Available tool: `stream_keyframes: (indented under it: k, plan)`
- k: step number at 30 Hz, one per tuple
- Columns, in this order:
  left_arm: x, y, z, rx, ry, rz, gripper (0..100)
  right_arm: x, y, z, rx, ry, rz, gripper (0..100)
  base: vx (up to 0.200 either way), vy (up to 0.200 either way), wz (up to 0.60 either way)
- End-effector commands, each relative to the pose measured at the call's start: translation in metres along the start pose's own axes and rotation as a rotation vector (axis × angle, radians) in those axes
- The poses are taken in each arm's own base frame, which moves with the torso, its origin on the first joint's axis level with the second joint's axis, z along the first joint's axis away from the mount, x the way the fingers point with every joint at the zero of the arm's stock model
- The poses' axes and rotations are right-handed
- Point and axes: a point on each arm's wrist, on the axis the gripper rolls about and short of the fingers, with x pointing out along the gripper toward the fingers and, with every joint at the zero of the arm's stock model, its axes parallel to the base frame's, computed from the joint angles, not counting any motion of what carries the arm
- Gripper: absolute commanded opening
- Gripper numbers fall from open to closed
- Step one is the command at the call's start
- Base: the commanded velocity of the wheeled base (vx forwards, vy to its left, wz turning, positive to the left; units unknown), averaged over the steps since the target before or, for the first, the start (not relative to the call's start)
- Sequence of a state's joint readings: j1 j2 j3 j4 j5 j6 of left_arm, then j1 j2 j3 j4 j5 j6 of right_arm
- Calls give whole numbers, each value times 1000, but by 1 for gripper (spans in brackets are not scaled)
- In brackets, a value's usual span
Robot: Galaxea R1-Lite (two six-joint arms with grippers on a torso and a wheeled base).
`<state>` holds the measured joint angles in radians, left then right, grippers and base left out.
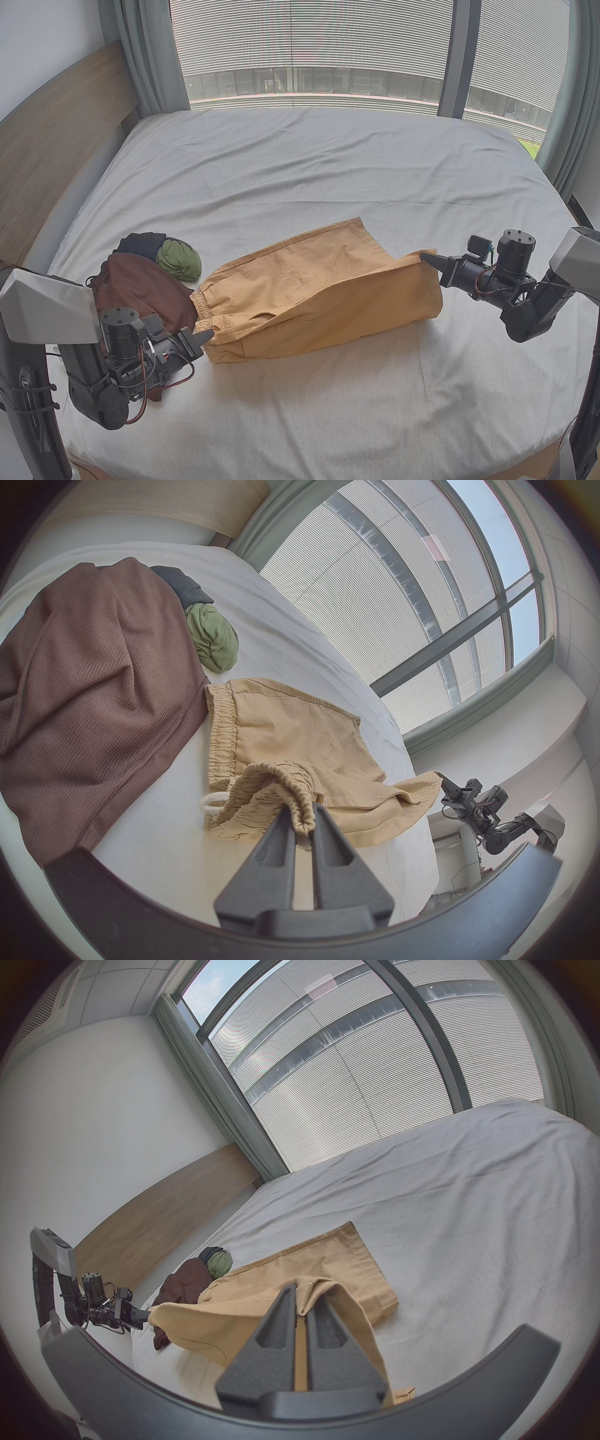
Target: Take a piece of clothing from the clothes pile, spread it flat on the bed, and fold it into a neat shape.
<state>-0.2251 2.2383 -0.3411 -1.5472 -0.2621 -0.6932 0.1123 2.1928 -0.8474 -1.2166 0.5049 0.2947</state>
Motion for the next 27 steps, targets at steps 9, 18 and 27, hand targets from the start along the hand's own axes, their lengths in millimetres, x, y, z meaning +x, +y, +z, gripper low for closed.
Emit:
stream_keyframes:
  k: [9, 18, 27]
  plan:
    - [8, -2, 10, -32, -73, 11, 0, 16, 0, 21, -16, -25, 12, 0, 0, 0, 0]
    - [10, -1, 14, -40, -97, 14, 0, 31, 4, 37, -28, -40, 27, 0, 0, 0, 0]
    - [18, 1, 16, -63, -136, 40, 0, 56, 6, 46, -39, -42, 52, 0, 0, 0, 0]
